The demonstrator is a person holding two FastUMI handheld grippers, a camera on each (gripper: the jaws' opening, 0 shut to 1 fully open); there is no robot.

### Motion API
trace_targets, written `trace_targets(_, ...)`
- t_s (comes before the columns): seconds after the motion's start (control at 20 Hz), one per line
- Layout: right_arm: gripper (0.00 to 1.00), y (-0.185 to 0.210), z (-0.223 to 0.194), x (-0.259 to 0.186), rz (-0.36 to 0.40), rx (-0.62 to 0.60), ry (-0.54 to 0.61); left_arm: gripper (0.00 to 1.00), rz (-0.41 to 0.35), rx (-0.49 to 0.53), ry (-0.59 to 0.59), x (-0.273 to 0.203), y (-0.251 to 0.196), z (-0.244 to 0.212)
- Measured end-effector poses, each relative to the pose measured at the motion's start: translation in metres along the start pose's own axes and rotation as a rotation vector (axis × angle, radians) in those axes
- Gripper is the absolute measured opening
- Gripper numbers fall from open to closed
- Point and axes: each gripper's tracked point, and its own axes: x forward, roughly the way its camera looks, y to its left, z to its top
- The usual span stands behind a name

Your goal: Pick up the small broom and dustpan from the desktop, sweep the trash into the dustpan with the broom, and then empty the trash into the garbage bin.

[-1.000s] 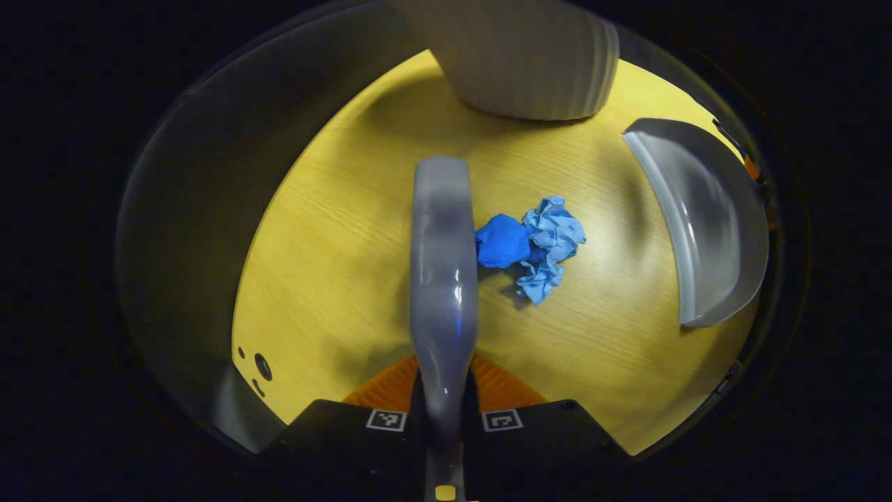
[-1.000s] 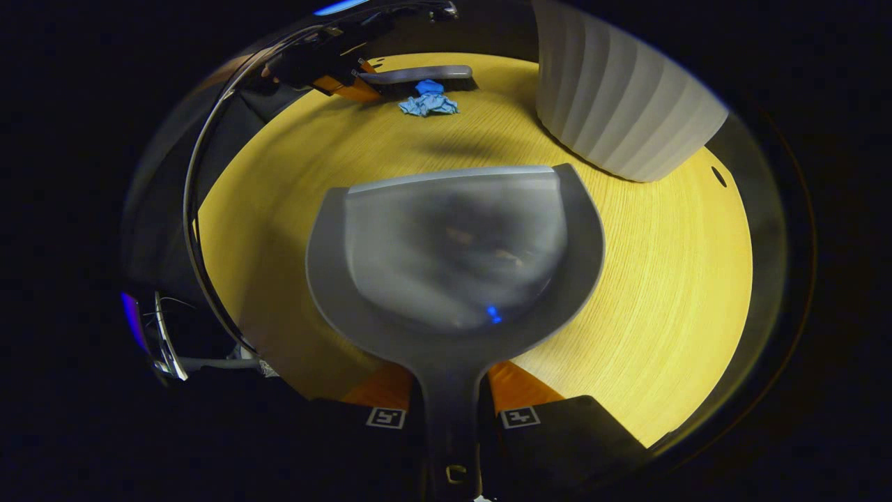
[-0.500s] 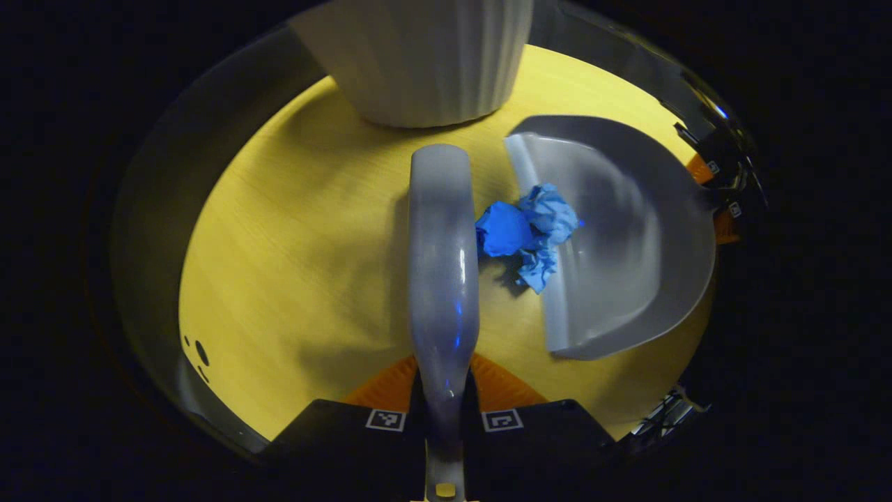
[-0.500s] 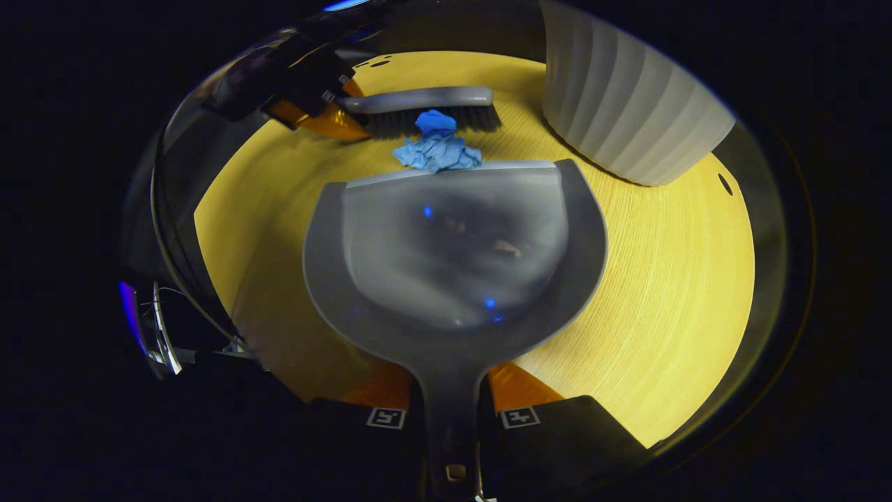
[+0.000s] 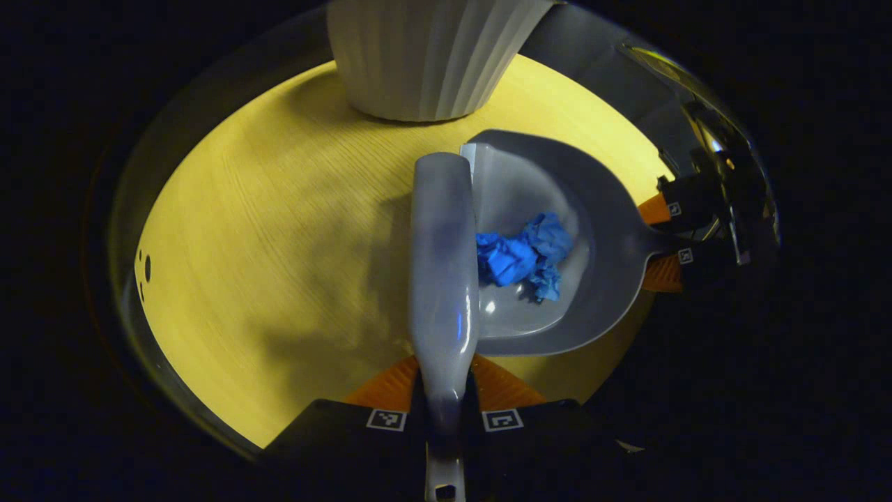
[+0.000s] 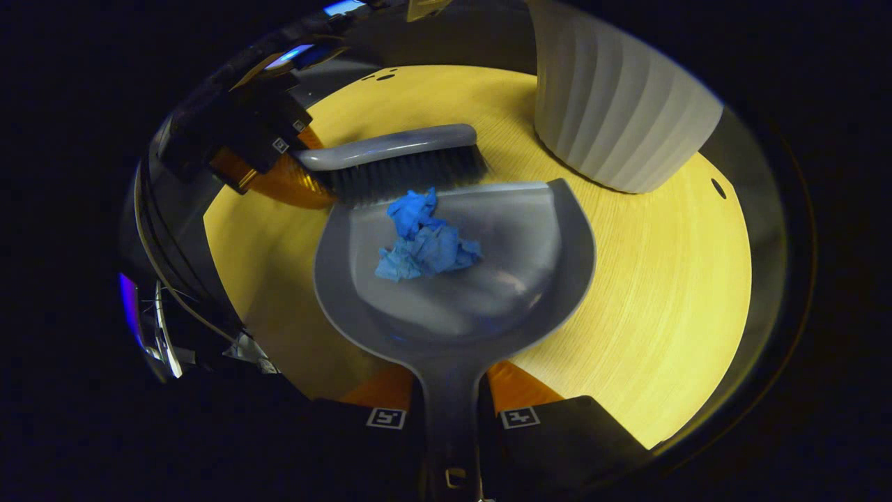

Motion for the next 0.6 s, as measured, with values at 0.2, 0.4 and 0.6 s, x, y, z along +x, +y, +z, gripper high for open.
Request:
trace_targets(0.2,0.34,0.003,0.001,-0.002,-0.018,0.034,-0.015,0.25,0.022,-0.06,-0.09,-0.011,-0.012,-0.007)
trace_targets(0.4,0.34,0.003,0.001,-0.007,-0.068,0.069,-0.033,0.25,0.119,-0.147,-0.192,-0.033,0.0,-0.029)
trace_targets(0.6,0.34,0.012,0.004,-0.01,-0.069,0.125,-0.049,0.25,0.152,-0.242,-0.305,-0.046,0.0,-0.045)
